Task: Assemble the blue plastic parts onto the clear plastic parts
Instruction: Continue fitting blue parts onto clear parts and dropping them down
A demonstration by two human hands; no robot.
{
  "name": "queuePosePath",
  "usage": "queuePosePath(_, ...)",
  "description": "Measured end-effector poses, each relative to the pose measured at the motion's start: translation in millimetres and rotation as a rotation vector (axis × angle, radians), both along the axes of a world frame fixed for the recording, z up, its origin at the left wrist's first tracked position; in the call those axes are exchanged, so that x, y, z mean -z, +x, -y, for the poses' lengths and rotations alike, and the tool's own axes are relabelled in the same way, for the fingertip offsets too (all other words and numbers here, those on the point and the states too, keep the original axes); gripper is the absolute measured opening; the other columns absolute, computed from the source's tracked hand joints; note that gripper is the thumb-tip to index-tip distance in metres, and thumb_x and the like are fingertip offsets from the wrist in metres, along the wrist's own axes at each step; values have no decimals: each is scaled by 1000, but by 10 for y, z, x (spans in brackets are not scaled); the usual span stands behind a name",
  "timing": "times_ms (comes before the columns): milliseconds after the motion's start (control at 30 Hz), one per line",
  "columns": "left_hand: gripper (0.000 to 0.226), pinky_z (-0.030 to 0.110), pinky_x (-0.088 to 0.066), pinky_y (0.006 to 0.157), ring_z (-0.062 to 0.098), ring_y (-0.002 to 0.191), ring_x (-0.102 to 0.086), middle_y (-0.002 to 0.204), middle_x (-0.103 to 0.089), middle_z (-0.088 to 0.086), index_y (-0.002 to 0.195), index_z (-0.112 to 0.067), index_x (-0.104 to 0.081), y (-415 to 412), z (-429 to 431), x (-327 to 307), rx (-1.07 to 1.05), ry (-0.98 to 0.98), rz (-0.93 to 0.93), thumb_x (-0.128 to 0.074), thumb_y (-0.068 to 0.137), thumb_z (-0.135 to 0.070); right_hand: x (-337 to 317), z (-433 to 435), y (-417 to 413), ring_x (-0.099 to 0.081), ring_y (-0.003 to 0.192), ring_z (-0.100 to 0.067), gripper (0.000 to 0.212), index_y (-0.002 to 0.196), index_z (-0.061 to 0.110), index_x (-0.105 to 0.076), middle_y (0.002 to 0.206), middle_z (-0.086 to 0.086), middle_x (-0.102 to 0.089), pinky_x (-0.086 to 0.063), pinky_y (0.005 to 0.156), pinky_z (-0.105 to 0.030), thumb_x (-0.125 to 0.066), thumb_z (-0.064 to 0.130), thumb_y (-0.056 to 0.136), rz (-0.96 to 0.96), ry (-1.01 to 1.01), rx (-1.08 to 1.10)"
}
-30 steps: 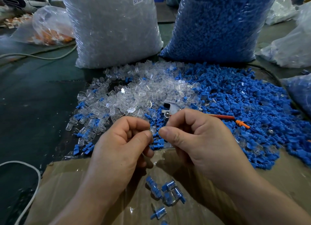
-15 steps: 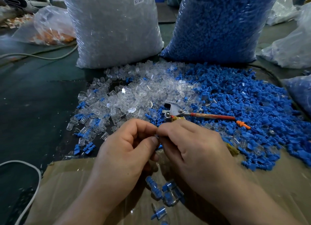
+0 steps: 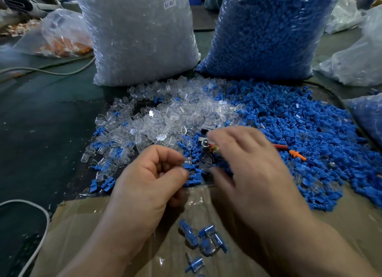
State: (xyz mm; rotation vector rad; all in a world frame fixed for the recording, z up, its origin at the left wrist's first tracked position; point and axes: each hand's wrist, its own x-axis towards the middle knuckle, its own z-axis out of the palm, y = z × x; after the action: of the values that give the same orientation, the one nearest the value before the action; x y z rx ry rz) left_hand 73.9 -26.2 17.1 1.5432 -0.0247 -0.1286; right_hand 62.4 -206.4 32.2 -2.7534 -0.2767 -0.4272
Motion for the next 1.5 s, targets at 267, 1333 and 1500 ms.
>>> queuePosePath(267, 30, 22, -52, 50, 14, 56, -60, 65, -63, 3, 82, -28, -73, 21, -20, -23, -14, 6, 17, -68, 86, 2, 62, 229, 166, -39, 123, -25, 69, 142, 32, -26, 138, 2, -45, -35, 101, -42, -44, 68, 86, -274, -301, 228)
queuePosePath(1333, 22, 27, -56, 54, 15, 65, -63, 78, -69, 5, 90, -29, -72, 47, -168, 12, -25, 20, 173, -73, 82, -8, -137, 188, 9, -54, 86, -11, 53, 123, 31, -60, 93, 13, -60, -44, 71, -26, -44, 60, 81, -141, -59, -178)
queuePosePath(1500, 37, 25, -54, 53, 13, 63, -62, 75, -68, 4, 85, -29, -72, 22, -179, -39, -24, 31, 169, -62, 89, 6, -142, 168, 19, -56, 76, -12, 54, 119, 29, -66, 83, 12, -60, -37, 64, -26, -45, 59, 80, -120, -54, -176)
